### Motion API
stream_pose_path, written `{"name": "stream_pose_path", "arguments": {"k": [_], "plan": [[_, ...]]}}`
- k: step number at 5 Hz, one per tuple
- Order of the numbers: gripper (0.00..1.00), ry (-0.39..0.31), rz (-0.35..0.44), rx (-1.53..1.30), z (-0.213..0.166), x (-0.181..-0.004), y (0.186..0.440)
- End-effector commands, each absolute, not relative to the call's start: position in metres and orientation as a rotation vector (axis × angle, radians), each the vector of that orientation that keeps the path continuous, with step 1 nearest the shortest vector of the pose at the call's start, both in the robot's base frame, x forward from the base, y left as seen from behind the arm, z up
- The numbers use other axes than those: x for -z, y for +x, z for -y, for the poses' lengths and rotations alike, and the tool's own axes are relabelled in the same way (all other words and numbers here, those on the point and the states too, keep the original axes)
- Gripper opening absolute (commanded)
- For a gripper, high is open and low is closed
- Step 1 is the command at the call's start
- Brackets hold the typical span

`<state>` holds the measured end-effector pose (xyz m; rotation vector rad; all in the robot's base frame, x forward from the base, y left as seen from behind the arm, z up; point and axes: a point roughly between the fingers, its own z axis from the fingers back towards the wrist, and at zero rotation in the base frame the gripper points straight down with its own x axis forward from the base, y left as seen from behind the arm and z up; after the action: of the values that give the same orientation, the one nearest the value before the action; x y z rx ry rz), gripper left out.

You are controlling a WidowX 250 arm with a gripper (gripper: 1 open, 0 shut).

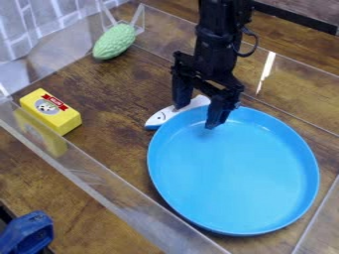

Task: Remove the white object from inside the blue tray and put it on the table

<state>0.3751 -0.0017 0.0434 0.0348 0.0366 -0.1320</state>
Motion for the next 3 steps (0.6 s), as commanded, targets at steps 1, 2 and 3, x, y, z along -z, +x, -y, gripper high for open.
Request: {"name": "stream_pose_path", "arguments": {"k": [1, 2, 3], "plan": [[1.00, 0.042, 0.036, 0.143, 0.0010, -0.0603, 0.3904], [1.00, 0.043, 0.042, 0.150, 0.0003, -0.0574, 0.3949], [1.00, 0.043, 0.047, 0.156, -0.0005, -0.0546, 0.3978]]}}
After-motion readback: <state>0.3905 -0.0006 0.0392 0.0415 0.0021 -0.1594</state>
